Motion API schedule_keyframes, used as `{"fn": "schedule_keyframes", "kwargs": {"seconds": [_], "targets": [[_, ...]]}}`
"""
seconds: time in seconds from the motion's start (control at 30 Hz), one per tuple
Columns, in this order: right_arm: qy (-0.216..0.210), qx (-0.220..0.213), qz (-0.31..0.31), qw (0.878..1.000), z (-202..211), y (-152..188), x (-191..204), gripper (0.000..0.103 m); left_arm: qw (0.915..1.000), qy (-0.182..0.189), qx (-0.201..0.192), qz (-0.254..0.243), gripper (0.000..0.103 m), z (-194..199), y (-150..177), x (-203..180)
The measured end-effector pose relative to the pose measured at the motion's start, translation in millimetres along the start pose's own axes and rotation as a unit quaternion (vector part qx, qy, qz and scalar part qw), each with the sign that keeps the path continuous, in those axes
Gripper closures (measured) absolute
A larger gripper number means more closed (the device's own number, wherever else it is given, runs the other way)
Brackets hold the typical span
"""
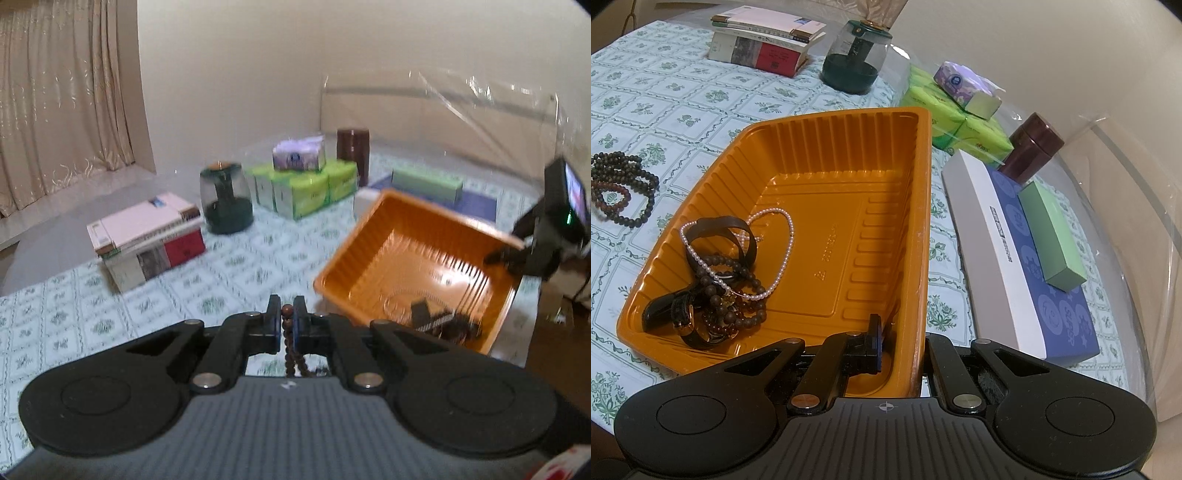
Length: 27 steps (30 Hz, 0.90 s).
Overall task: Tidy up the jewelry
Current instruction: 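Lift the dark bead strand and carry it over the orange tray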
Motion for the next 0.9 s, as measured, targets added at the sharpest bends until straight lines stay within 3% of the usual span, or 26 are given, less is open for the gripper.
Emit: {"fn": "schedule_keyframes", "kwargs": {"seconds": [0.9], "targets": [[0.001, -0.001, 0.004, 1.000, 3, -2, 1, 0.098, 0.9961, 0.050, -0.068, -0.025, 0.098, 20, -84, -35]]}}
Point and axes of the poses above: each gripper's, at about its wrist camera, not at the fingertips, and z roughly against the way its jaws point, x to its left, y to its underside, the point moved 1 cm from there along -z, roughly the way its jaws point, and after that the axes turned 15 degrees about x, right-handed, at the moved point
